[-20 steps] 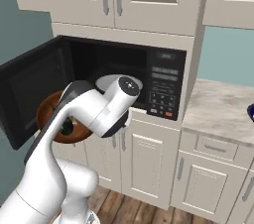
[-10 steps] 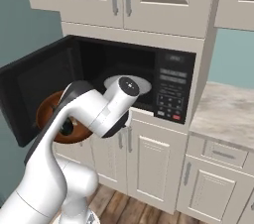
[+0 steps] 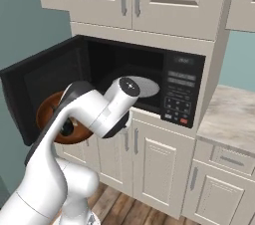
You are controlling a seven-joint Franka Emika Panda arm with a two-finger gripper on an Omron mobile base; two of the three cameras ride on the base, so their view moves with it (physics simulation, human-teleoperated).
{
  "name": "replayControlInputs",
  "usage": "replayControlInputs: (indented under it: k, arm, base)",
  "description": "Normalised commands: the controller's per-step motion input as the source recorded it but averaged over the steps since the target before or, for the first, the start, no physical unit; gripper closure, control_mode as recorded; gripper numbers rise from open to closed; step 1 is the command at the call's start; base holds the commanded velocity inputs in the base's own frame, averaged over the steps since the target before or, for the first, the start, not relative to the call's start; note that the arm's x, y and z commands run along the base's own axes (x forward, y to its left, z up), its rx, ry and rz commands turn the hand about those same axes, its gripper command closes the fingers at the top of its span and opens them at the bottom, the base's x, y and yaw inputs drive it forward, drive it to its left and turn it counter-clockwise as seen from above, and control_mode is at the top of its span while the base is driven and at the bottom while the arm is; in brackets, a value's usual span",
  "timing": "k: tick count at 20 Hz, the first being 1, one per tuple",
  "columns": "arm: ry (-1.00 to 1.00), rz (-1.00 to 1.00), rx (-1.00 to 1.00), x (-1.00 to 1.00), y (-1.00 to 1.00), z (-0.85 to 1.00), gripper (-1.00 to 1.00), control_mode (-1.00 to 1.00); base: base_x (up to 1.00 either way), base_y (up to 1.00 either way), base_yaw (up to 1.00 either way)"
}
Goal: Place the bowl containing the mushroom and eggplant in the microwave. Close the microwave door and press the start button to microwave the meal.
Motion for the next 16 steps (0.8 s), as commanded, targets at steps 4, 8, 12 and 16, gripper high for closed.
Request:
replayControlInputs:
  k: [4,8,12,16]
  arm:
    - [0.00,0.01,0.00,0.00,0.00,0.00,1.00,-1.00]
    - [0.00,0.00,0.00,0.00,0.00,0.00,1.00,-1.00]
    - [0.00,-0.07,0.04,0.19,-0.15,-0.01,1.00,-1.00]
    - [0.00,-0.18,0.05,0.55,-0.32,0.00,1.00,-1.00]
  base:
    - [0.00,-0.01,0.03]
    - [0.00,0.00,0.00]
    - [0.00,0.00,0.00]
    - [0.00,0.00,0.00]
